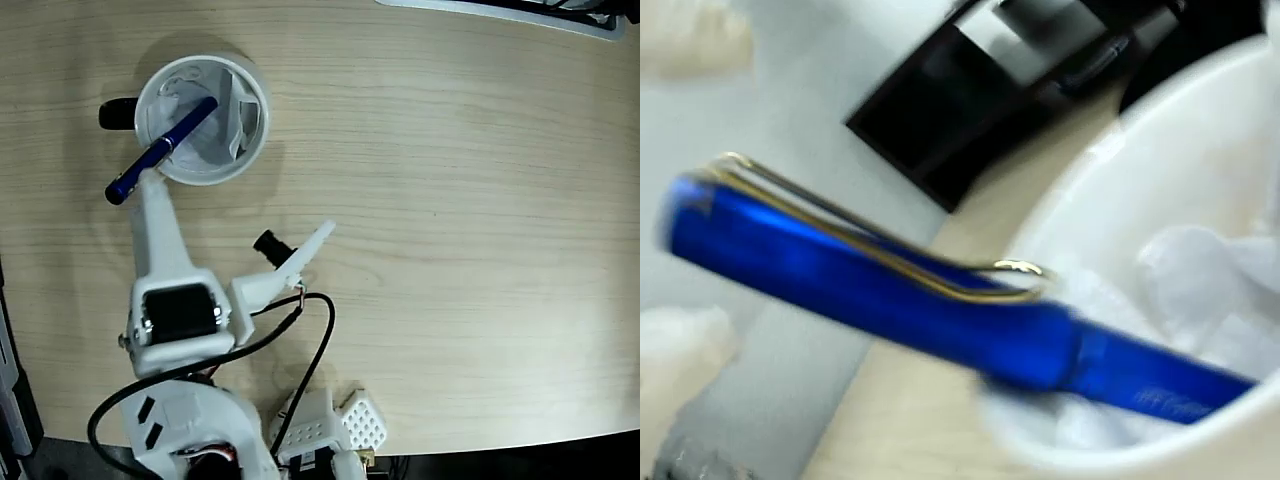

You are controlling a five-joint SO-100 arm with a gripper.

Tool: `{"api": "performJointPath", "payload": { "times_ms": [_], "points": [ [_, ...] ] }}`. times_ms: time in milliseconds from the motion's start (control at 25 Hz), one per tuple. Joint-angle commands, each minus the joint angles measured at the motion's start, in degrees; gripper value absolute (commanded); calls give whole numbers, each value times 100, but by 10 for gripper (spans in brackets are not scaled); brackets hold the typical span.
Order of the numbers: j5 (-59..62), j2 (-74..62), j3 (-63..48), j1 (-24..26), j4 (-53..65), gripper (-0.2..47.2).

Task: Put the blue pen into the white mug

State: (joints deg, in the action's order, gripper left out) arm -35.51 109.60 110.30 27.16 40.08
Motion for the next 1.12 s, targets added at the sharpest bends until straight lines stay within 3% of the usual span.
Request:
{"api": "performJointPath", "payload": {
  "times_ms": [0, 200, 280, 320, 480, 800, 1080],
  "points": [
    [-79, 141, -53, 9, -123, 214],
    [-62, 677, -35, -62, -141, 204],
    [-62, 1002, 70, -211, -229, 42],
    [-62, 1187, 167, -299, -308, 4],
    [220, 1846, 817, -738, -791, 2],
    [2751, 3305, 2813, -1784, -2083, 2],
    [3814, 4526, 4403, -2602, -2188, 1]
  ]
}}
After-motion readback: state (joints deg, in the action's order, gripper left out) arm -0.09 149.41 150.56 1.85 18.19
